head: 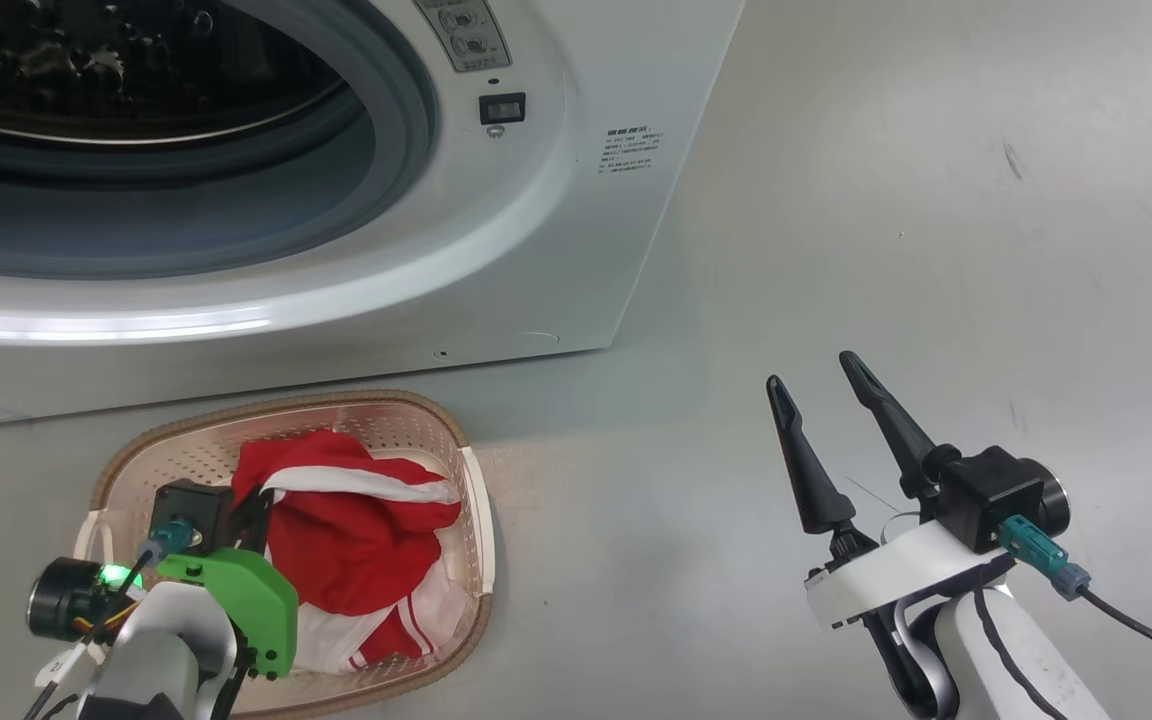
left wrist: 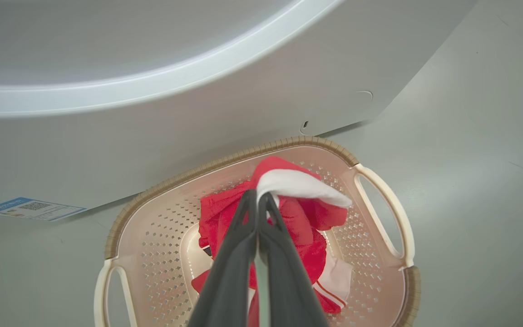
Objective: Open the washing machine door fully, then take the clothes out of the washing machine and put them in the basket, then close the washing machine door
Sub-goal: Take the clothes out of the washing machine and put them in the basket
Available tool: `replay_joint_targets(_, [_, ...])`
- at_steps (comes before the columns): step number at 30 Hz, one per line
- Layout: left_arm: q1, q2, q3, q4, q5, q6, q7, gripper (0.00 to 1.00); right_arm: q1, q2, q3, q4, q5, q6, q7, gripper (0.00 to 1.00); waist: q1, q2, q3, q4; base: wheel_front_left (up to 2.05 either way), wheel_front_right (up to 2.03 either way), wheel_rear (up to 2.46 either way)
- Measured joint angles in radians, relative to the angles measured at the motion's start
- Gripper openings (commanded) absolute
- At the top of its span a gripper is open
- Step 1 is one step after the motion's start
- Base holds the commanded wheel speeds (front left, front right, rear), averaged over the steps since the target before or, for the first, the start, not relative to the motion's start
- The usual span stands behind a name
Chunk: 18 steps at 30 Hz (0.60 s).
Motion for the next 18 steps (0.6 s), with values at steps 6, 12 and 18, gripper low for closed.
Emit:
replay_joint_targets(6, [-0.034,-0.003,0.026,0.068,-0.017,0.012,0.002,0.0,-0.011,-0.01,-0.006,-0.007,-0.017,-0.002,0.0,1.0,0.0,0.0,0.044,-0.007,0.0,0.0,0.0])
replay_joint_targets(12, [-0.077,-0.005,0.063,0.143,-0.044,0.03,0.002,0.0,-0.02,-0.024,-0.013,-0.018,-0.026,-0.01,0.0,1.0,0.0,0.0,0.088,-0.005,0.0,0.0,0.0])
replay_joint_targets(18, [-0.11,-0.003,0.105,0.223,-0.075,0.054,0.001,0.0,-0.033,-0.03,-0.017,-0.029,-0.03,-0.01,0.0,1.0,0.0,0.0,0.124,0.002,0.0,0.0,0.0])
